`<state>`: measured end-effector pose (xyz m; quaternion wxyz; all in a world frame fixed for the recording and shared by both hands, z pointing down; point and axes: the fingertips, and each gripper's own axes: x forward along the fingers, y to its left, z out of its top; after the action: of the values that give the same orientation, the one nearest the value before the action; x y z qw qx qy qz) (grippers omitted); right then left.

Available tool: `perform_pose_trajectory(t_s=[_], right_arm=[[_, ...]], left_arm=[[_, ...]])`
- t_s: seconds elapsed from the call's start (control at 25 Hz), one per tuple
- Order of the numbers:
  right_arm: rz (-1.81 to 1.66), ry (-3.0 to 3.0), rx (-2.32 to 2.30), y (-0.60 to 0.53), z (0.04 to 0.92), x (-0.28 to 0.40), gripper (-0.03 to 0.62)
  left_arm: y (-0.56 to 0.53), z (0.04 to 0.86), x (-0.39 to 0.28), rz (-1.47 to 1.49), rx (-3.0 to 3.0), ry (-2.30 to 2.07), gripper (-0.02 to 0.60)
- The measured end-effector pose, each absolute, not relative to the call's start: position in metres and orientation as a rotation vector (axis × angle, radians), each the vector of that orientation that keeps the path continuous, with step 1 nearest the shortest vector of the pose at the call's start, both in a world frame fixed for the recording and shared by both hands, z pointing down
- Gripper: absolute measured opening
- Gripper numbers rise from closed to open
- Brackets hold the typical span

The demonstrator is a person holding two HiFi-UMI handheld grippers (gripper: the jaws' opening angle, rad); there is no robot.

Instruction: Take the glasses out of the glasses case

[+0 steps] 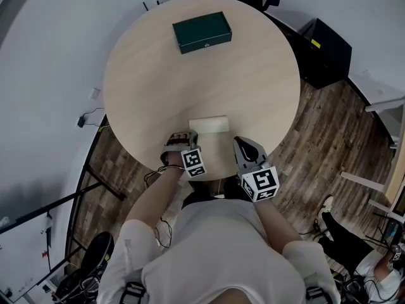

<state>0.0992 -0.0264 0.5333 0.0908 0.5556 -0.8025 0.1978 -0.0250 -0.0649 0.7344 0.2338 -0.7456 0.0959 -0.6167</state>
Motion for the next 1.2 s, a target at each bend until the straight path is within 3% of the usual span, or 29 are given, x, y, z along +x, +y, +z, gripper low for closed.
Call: perform_pose_trajectory(t_s=[0.24,0.8,1.2], right_arm=[[0.504,-2.353,1.529,-0.032,0.545,0.088,0.014],[-0.068,-2.105,0.864,-0.04,0.598,0.046,0.014],[-0.177,-1.897,0.506,-0.031,0.646,0.036,0.014]], left_arm=[[-0.064,0.734,-0.025,-1.688,-2.048,0.258,0.009],[-0.063,0.734,-0.025,-1.676,-2.033,0.243,0.009],[-0.063,0.734,-0.026,-1.677,-2.013,0.221,0.009]])
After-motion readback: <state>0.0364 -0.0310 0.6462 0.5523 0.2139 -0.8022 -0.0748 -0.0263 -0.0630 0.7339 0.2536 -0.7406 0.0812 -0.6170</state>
